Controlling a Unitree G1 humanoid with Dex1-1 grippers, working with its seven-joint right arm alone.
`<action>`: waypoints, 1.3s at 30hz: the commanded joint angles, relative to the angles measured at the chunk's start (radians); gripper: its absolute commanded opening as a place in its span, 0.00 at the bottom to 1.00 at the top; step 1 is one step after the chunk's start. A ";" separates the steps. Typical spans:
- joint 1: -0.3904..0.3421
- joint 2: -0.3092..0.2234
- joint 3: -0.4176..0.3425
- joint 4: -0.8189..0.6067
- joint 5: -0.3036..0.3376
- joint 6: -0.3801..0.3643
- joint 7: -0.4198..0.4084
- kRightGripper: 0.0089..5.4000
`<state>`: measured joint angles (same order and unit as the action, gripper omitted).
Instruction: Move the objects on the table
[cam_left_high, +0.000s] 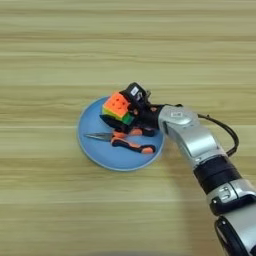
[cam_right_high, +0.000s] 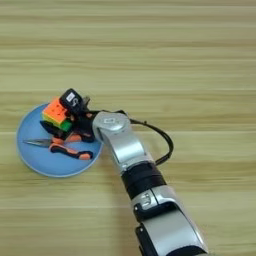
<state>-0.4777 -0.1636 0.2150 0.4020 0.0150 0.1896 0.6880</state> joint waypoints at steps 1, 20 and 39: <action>-0.051 -0.005 -0.026 -0.101 0.026 -0.010 -0.005 1.00; -0.031 -0.051 -0.116 -0.276 0.084 0.048 0.001 1.00; 0.003 -0.244 -0.317 -0.323 0.198 0.053 0.056 1.00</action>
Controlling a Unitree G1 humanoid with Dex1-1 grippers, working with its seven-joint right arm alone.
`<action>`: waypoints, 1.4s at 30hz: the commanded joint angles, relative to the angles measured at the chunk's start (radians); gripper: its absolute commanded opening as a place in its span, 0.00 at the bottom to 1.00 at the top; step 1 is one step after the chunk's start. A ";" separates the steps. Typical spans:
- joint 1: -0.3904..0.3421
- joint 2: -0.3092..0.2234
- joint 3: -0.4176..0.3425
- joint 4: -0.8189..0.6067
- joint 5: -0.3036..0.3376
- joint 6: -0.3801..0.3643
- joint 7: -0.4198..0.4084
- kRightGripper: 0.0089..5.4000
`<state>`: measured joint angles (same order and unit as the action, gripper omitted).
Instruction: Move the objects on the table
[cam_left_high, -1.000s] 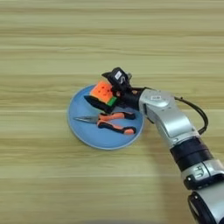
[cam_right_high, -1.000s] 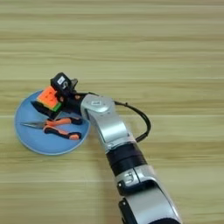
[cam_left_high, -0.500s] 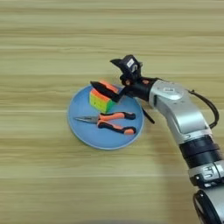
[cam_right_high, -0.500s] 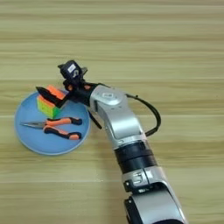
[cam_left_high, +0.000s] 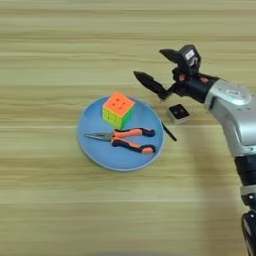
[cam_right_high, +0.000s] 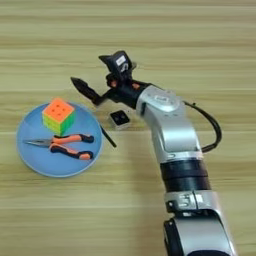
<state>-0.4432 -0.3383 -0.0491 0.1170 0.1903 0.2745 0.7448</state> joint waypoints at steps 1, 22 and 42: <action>-0.026 -0.082 -0.061 -0.027 0.023 -0.035 0.003 1.00; 0.009 -0.138 -0.042 0.287 -0.080 -0.188 -0.015 1.00; 0.000 -0.125 -0.005 0.378 -0.135 -0.187 -0.061 1.00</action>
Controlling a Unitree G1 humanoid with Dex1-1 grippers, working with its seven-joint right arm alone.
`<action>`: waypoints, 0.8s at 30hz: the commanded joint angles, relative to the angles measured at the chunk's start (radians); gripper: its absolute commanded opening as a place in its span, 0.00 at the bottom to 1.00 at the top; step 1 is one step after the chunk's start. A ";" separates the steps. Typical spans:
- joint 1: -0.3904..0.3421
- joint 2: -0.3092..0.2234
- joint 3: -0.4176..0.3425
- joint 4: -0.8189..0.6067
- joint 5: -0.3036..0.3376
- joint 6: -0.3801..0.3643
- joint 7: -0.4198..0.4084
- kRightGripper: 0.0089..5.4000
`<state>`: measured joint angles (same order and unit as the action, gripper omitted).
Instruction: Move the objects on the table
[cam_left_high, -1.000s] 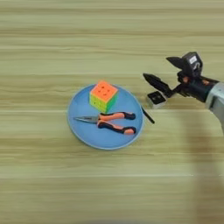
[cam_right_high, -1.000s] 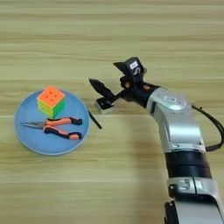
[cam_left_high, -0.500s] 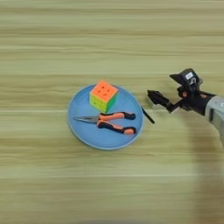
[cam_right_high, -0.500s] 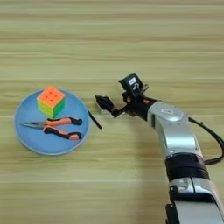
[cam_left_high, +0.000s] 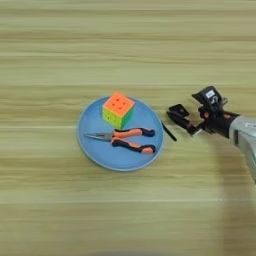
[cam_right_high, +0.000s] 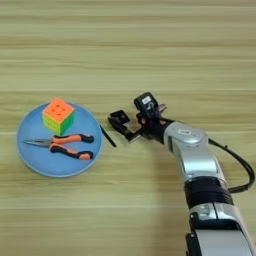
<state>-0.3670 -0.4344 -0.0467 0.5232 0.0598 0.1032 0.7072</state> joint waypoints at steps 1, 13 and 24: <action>-0.077 -0.029 -0.007 -0.026 -0.005 -0.016 -0.024 1.00; -0.085 -0.023 0.008 0.021 -0.025 -0.036 -0.026 0.88; -0.094 -0.019 0.011 0.052 -0.031 -0.050 -0.027 0.66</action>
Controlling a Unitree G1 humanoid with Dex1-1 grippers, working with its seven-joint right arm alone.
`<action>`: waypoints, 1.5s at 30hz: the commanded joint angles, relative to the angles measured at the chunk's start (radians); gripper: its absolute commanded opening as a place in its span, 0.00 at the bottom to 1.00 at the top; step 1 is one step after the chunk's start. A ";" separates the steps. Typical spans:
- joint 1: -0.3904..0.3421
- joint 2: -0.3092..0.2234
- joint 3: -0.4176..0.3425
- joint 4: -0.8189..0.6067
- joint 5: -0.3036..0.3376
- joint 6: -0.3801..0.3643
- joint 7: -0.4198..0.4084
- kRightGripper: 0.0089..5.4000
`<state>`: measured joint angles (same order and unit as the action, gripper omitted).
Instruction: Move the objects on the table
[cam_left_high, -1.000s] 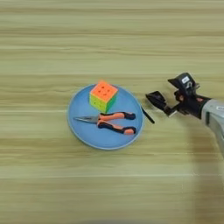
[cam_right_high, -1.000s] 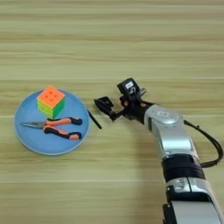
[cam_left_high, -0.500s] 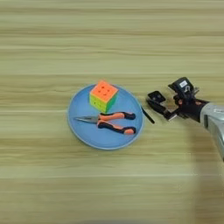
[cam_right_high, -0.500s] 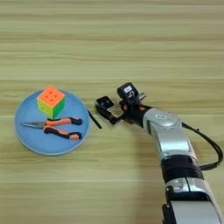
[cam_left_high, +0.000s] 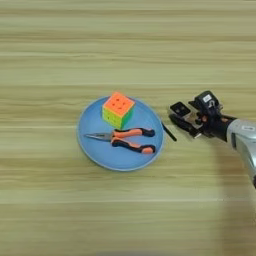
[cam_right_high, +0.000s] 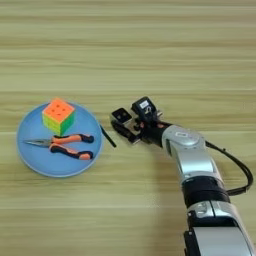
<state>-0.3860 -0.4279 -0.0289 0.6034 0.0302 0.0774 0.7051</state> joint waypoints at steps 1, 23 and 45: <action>-0.075 -0.025 -0.007 -0.028 -0.002 -0.026 -0.025 0.63; -0.078 -0.017 -0.023 -0.078 0.019 -0.026 -0.021 0.46; 0.064 -0.016 0.034 -0.649 0.103 0.154 0.078 0.46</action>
<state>-0.2781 -0.4180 0.0128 0.0306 0.1097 0.2362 0.7917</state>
